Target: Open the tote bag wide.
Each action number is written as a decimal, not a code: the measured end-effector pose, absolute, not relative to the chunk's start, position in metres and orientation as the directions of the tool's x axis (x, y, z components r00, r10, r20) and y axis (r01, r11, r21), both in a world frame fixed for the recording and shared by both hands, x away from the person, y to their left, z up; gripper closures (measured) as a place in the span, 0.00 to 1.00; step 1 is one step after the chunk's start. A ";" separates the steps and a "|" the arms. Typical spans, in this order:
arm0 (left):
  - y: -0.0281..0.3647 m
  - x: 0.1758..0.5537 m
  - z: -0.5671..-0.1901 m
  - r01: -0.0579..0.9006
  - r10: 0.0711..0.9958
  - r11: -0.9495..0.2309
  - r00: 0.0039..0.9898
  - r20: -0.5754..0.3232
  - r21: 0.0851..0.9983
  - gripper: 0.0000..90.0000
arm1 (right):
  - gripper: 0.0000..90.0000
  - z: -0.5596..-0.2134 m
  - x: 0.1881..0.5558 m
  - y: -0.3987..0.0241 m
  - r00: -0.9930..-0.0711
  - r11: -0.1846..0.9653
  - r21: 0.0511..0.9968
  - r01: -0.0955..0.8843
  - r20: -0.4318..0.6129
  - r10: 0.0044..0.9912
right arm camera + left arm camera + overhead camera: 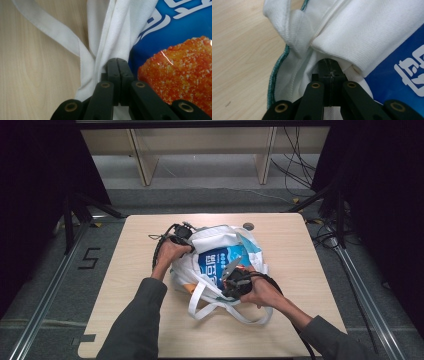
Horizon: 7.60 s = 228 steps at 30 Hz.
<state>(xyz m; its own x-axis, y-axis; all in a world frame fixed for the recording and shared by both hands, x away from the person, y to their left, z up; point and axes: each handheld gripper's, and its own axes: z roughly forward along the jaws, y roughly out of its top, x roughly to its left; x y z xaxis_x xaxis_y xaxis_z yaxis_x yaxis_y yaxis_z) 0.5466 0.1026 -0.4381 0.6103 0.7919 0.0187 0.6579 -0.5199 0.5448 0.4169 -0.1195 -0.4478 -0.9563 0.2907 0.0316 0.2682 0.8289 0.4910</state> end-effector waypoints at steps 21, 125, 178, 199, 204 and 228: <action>0.128 0.424 -0.443 0.502 0.625 -0.630 0.781 0.002 0.593 0.99 | 1.00 -0.451 0.511 -0.216 -0.684 0.614 0.557 0.559 -0.109 0.722; 0.168 0.380 -0.410 0.438 0.703 -0.251 0.696 -0.149 0.863 0.56 | 0.73 -0.406 0.413 -0.265 -0.693 0.414 0.815 0.404 -0.023 0.721; 0.180 0.336 -0.441 0.468 0.712 -0.259 0.684 -0.161 0.845 0.27 | 0.34 -0.417 0.361 -0.290 -0.636 0.333 0.836 0.437 0.025 0.771; 0.184 0.318 -0.458 0.486 0.727 -0.251 0.666 -0.168 0.837 0.25 | 0.34 -0.433 0.339 -0.295 -0.634 0.324 0.844 0.427 0.024 0.773; 0.184 0.316 -0.461 0.484 0.720 -0.258 0.674 -0.167 0.836 0.25 | 0.34 -0.438 0.335 -0.298 -0.632 0.326 0.843 0.428 0.022 0.775; 0.175 0.294 -0.484 0.482 0.690 -0.294 0.705 -0.167 0.825 0.20 | 0.32 -0.469 0.308 -0.302 -0.648 0.347 0.807 0.478 0.057 0.759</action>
<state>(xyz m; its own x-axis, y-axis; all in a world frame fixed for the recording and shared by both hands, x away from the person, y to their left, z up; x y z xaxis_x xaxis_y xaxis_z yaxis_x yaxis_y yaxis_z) 0.2942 0.1750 -0.4840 0.7048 0.6895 -0.1665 0.4825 -0.2939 0.8251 0.3082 -0.3018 -0.4686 -0.6481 0.7594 0.0575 0.4783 0.3471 0.8067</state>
